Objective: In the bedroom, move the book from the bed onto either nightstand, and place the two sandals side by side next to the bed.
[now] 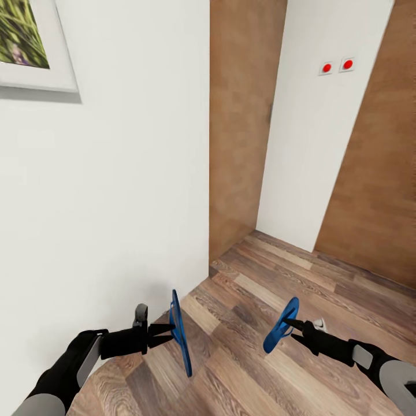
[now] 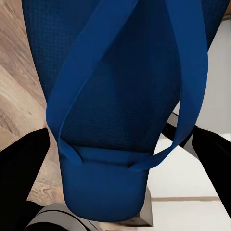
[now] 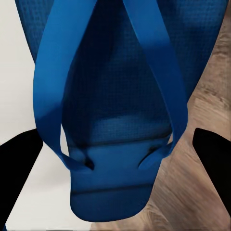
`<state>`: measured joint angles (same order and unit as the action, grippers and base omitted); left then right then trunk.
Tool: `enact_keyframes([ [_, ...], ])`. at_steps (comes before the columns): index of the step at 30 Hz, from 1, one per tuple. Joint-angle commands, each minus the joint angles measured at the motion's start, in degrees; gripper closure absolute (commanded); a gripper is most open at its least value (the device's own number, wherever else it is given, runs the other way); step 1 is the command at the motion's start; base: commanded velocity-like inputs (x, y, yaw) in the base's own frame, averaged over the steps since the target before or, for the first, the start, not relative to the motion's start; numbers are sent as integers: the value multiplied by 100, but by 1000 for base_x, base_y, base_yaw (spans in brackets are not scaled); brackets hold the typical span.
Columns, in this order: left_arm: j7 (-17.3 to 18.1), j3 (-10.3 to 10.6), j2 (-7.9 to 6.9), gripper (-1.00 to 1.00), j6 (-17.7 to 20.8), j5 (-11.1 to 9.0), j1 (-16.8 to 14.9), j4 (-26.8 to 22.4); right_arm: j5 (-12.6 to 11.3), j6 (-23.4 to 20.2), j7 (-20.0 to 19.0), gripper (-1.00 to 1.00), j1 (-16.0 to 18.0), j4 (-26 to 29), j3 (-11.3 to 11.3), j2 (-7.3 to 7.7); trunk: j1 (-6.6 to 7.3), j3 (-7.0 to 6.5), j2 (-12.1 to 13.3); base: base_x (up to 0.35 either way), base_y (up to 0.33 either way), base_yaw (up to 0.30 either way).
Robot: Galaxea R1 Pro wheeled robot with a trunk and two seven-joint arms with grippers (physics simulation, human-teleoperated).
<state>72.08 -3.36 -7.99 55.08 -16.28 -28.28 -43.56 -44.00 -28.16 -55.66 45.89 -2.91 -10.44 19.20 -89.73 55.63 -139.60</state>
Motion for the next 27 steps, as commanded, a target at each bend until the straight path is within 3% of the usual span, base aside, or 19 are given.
enact_keyframes([
  [1,8,-2,-1,100,47,-24,-3,-1,-66,-41,-25,100,9,-17,-31,-1,4,5,-3,-228,0,0],
  [27,2,0,-1,100,47,-18,33,-2,-64,-31,-25,100,-1,-8,-52,-39,4,12,-3,-228,0,21],
])
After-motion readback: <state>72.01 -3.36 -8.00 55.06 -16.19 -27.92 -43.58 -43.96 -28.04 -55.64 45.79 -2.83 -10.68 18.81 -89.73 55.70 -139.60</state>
